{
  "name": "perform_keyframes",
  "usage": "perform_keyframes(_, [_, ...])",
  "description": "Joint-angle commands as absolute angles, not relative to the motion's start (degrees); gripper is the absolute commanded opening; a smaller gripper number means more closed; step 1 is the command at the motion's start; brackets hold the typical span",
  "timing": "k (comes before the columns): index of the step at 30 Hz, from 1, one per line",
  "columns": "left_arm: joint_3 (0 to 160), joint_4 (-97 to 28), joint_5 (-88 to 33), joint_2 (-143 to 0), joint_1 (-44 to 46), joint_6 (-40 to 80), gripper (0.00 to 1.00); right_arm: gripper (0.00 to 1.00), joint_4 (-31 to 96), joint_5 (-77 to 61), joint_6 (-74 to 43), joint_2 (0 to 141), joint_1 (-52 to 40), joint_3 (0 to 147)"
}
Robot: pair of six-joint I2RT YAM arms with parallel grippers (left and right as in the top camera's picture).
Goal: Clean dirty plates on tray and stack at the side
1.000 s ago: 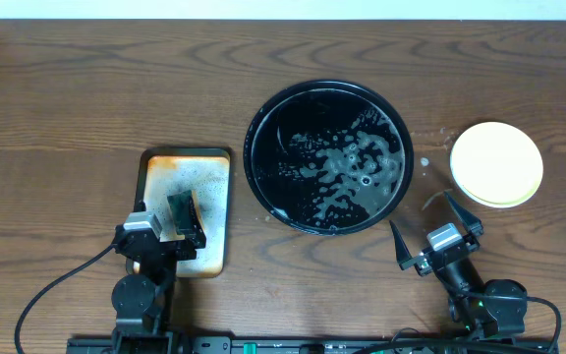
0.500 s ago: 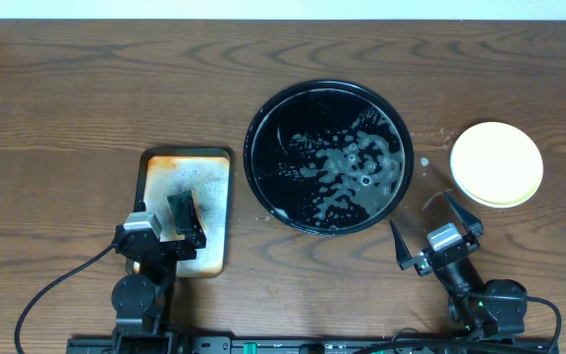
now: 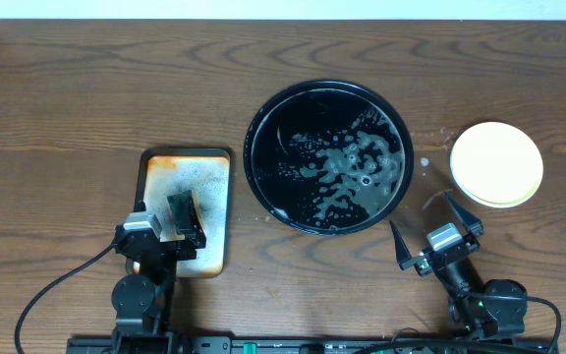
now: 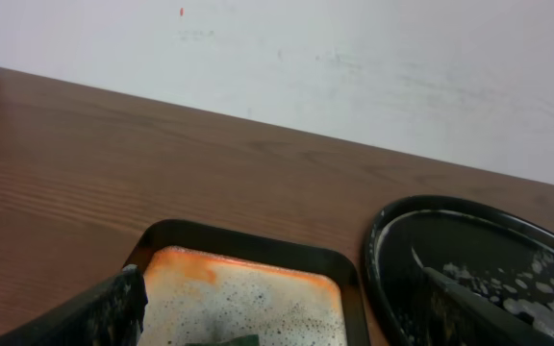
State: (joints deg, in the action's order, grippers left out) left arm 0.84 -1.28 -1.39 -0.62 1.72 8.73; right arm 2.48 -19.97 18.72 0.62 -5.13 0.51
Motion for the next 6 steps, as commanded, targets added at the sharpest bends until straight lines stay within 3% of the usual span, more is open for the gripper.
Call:
perform_keyframes(1, [0.2, -4.1, -0.9, -0.2, 2.0, 8.2, 0.88, 0.99, 2.5, -20.4, 19.3, 0.3, -5.7, 0.3])
perform_keyframes(6, [0.2, -4.1, -0.8, -0.2, 2.0, 8.2, 0.88, 0.99, 2.5, -20.4, 19.3, 0.3, -5.7, 0.3])
